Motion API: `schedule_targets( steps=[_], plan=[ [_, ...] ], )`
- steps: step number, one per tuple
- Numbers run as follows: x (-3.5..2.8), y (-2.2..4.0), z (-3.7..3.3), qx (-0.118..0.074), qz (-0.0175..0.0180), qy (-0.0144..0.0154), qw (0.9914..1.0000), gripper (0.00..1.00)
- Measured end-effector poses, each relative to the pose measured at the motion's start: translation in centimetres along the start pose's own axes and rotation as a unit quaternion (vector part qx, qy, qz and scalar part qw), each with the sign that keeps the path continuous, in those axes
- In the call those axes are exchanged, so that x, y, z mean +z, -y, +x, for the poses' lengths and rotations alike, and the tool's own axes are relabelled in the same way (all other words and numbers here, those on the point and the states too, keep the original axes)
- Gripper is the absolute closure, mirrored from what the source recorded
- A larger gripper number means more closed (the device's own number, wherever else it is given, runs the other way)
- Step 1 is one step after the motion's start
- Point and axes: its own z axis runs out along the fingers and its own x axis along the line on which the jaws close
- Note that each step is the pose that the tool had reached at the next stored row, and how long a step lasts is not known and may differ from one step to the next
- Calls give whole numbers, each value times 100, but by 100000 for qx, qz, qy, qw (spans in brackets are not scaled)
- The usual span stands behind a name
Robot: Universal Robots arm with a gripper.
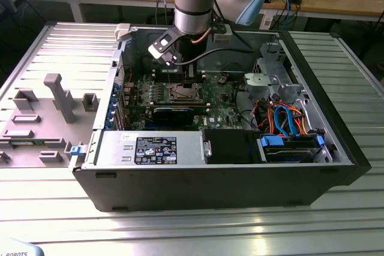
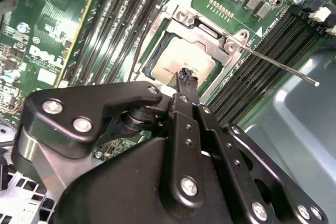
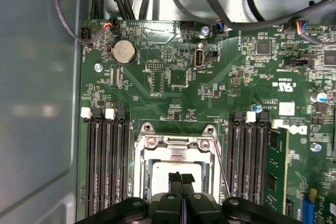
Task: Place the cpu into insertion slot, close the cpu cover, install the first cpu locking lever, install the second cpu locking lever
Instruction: 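Install the first cpu locking lever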
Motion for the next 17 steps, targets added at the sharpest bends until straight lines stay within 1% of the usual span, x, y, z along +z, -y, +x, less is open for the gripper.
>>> schedule_targets(
  steps=[2,4,7,8,9,10,12,14,17],
  plan=[
    [-22,0,0,-7,3,114,100000,89],
    [-49,0,1,-6,-5,146,100000,89],
    [-91,-2,3,-5,14,444,99999,89],
    [-115,-2,3,-7,14,502,99999,89],
    [-122,-2,4,-6,19,563,99998,89],
    [-130,-2,4,-7,18,578,99998,89],
    [-168,-2,5,-4,15,596,99998,89],
    [-198,-2,6,-2,26,713,99997,89],
    [-254,-2,7,-4,20,718,99997,89]
  ],
)
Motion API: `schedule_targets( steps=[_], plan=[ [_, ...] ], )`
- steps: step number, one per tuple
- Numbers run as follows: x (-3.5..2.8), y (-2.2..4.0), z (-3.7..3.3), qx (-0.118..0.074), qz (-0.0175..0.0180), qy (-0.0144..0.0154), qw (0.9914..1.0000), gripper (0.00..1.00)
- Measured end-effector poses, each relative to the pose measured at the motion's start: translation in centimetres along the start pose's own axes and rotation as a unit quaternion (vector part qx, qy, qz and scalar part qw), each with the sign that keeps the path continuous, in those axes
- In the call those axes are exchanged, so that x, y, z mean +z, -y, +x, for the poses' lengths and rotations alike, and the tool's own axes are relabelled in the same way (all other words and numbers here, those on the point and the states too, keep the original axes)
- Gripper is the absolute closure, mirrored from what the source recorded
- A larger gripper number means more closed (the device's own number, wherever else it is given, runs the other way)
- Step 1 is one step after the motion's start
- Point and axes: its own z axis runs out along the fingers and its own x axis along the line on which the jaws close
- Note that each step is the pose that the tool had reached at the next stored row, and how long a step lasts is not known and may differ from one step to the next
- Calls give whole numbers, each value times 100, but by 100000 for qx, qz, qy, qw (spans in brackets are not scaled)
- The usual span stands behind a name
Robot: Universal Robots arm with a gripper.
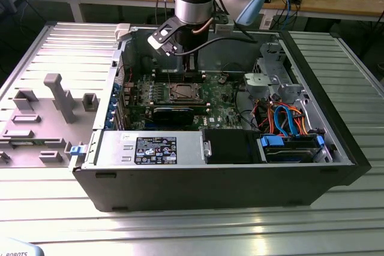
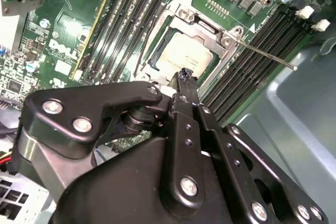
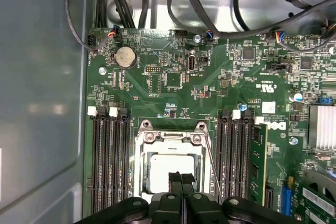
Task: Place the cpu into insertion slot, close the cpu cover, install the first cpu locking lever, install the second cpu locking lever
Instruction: 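Install the first cpu locking lever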
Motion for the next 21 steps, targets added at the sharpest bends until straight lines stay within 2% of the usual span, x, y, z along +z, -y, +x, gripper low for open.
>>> schedule_targets(
  steps=[12,14,21],
  plan=[
    [-258,-1,2,-1,4,4,100000,89],
    [-329,-1,3,-3,6,10,100000,89],
    [-463,-2,5,-3,3,27,100000,89]
  ],
)
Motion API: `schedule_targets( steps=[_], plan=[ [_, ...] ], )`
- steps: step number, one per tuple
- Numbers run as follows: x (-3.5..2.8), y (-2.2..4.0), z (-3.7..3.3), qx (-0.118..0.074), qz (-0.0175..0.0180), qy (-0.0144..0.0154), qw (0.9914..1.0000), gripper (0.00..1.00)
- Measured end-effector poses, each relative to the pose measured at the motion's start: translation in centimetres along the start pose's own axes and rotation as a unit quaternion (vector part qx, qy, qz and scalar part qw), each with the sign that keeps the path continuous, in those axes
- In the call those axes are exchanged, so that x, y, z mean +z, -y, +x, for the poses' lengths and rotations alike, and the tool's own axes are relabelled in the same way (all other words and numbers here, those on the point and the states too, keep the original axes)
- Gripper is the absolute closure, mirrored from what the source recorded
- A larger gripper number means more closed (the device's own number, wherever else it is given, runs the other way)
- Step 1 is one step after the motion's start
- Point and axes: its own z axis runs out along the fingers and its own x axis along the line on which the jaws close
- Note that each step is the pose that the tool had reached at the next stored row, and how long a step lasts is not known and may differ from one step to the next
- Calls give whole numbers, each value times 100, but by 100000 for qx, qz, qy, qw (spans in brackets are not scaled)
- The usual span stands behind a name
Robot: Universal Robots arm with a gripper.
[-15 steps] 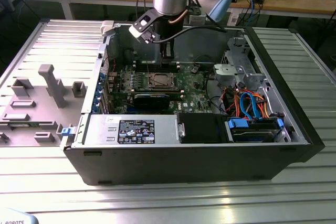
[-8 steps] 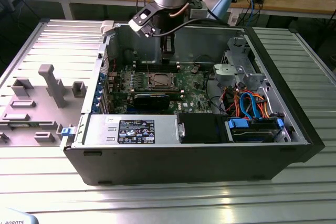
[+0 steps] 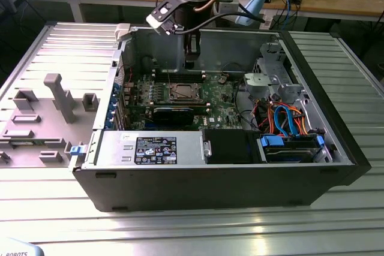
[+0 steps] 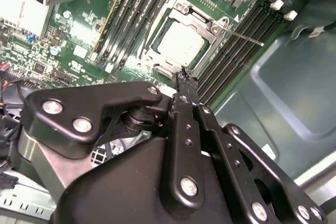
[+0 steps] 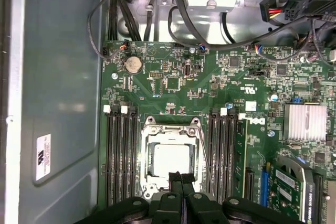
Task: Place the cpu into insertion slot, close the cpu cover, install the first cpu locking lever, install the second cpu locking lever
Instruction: 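Install the first cpu locking lever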
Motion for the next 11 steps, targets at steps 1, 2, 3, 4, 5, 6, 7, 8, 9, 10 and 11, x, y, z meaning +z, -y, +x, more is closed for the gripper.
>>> schedule_targets(
  steps=[1,2,3,4,5,6,7,8,9,10,11],
  plan=[
    [-3,0,0,1,-6,-9,100000,89],
    [-3,0,0,1,-7,-11,100000,89],
    [-3,0,0,-1,-6,-11,100000,89],
    [-4,0,0,0,-2,-8,100000,89],
    [-4,0,0,1,0,-3,100000,89],
    [-4,0,0,-1,0,-3,100000,89],
    [-4,0,0,-5,1,-4,100000,89],
    [-4,0,0,-52,-2,-3,100000,89],
    [-5,0,-1,-138,4,3,100000,89],
    [-5,1,-2,-438,9,7,99999,89],
    [-5,1,-2,-919,14,4,99996,89]
  ],
)
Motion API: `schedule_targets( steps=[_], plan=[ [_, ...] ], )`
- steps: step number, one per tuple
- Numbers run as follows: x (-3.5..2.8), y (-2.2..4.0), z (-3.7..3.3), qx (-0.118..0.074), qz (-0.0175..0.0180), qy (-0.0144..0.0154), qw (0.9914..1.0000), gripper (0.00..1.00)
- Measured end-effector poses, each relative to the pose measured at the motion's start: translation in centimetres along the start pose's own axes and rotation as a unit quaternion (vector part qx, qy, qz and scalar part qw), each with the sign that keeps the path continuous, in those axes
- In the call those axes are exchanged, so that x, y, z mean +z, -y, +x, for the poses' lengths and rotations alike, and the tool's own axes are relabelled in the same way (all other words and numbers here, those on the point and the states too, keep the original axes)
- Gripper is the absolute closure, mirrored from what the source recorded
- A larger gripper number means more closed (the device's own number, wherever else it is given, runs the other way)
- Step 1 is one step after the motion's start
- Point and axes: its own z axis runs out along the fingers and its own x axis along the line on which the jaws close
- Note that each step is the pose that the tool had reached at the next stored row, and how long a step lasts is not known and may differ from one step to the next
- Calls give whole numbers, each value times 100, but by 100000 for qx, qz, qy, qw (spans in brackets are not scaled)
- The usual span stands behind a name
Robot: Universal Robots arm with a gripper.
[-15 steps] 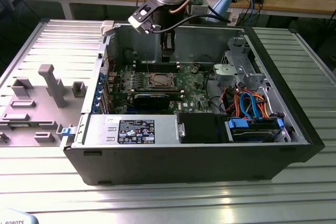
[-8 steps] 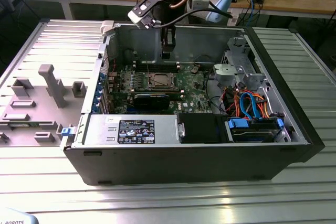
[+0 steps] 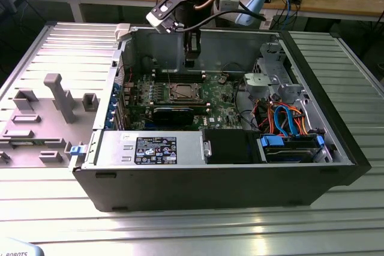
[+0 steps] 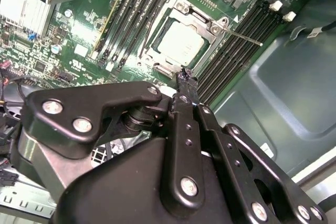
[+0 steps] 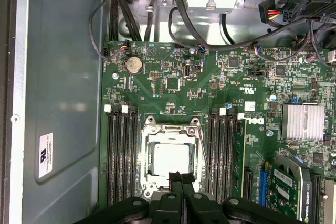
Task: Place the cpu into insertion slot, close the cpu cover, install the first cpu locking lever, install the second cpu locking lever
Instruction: 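Install the first cpu locking lever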
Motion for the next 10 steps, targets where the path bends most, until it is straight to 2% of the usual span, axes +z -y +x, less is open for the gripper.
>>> schedule_targets(
  steps=[4,7,10],
  plan=[
    [1,0,0,-3204,23,-19,99949,89],
    [0,0,0,-6205,49,-27,99807,89],
    [1,2,0,-7981,64,-44,99681,89]
  ],
)
